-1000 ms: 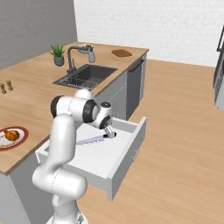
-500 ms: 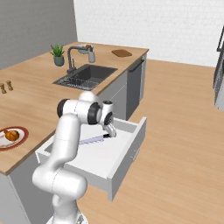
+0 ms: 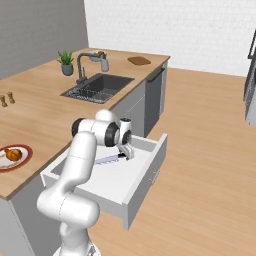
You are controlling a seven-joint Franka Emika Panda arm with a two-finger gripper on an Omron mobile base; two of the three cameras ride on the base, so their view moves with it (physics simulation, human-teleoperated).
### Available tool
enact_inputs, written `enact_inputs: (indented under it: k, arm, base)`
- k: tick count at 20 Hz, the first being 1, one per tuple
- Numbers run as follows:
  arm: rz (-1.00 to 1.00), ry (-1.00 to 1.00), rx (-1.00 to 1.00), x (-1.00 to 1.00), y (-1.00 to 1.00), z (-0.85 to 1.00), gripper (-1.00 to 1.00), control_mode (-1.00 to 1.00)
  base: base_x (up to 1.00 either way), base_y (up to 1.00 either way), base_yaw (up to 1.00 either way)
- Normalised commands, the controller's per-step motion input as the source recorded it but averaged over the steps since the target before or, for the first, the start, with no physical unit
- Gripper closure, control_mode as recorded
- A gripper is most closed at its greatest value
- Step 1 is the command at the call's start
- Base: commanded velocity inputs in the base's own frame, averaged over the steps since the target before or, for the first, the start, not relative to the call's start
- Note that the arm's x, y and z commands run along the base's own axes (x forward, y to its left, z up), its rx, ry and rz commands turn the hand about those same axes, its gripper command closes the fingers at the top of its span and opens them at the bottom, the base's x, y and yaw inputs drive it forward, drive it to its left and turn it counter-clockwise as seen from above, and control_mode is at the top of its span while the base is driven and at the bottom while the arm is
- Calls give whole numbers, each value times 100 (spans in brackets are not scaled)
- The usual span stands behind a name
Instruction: Pick up the knife from the drawer and place it on the cutting board. Then place the meat from the plate to the cutting board.
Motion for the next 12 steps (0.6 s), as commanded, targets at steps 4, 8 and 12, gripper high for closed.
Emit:
enact_inputs:
  k: [4,8,12]
  arm:
    - [0,0,0,-1,0,-39,-100,-100]
    - [0,0,0,-13,0,-33,-100,-100]
    - [0,0,0,-18,5,-26,100,-100]
  base:
    - [0,0,0]
    - [0,0,0]
    - [0,0,0]
